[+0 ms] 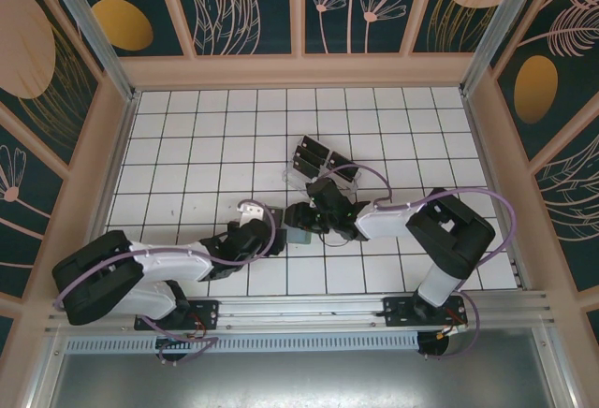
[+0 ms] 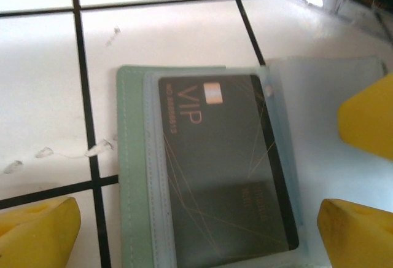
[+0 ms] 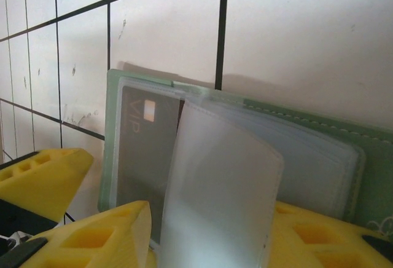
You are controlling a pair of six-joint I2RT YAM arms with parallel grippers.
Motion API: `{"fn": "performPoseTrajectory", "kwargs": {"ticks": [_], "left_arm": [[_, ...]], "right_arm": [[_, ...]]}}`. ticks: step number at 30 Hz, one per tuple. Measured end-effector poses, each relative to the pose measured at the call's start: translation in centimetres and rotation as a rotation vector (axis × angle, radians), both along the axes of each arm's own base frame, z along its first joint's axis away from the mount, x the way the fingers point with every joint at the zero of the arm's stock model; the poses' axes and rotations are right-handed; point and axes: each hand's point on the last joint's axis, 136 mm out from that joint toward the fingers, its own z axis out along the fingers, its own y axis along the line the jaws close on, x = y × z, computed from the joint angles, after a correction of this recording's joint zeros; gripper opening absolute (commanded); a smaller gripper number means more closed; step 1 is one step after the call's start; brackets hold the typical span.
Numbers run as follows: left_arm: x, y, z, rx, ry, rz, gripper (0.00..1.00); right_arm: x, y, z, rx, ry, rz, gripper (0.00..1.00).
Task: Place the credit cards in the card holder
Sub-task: Flip over the card slot in the card holder.
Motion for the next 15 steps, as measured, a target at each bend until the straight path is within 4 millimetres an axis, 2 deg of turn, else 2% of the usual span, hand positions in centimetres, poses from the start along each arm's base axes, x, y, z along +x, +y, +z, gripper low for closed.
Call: {"fn": "performPoseTrajectory", "kwargs": {"ticks": [6,11,15], "left_arm": [[0.5,1.6,3.3,-0.059,-0.065,0.097,0.98],[0.8,3.1,4.6,-0.055,-0.083,0.186,0.98],[0.8,4.2,5.3,-0.061,-0.096,0.242,0.98]], "right_arm": [[0.4,1.5,2.5,0.056,-0.032,0.016,0.48],[0.9,2.8,4.2,0.088,-0.059,0.026,0.48],[1.3,3.7,4.8,0.102,-0.065,0.036,0.48]]}}
